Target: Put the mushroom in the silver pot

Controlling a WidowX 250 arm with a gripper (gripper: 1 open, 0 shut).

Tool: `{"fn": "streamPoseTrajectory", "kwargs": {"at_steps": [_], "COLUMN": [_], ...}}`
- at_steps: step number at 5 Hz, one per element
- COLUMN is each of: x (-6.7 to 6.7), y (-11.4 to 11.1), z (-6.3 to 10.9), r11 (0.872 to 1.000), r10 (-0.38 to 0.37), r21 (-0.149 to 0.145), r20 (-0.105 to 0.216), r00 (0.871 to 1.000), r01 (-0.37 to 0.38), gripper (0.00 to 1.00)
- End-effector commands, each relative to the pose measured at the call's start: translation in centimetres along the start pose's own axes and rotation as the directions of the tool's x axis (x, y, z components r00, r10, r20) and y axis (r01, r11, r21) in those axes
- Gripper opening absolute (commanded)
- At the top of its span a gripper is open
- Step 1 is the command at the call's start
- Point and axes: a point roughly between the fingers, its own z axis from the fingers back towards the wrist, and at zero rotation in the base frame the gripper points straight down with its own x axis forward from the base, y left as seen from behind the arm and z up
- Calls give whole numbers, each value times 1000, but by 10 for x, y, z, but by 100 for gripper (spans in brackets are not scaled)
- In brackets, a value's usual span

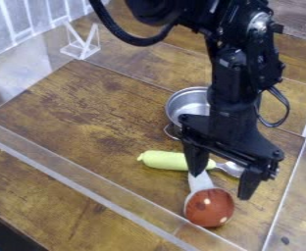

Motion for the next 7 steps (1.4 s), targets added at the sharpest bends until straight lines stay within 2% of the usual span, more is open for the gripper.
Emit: {"fn": "streamPoseTrajectory", "kwargs": {"at_steps": [1,3,5,7], "x": [10,21,18,21], "y": [9,14,49,54], "z": [3,-17,-20,-37], "r11": [998,998,998,997], "r10": [-52,-59,-55,-66], "r21": [-23,-33,-31,-43], "r20": [28,19,11,-29], "r00": [998,998,998,997], "r01": [52,60,55,65], "gripper": [100,100,100,100]}}
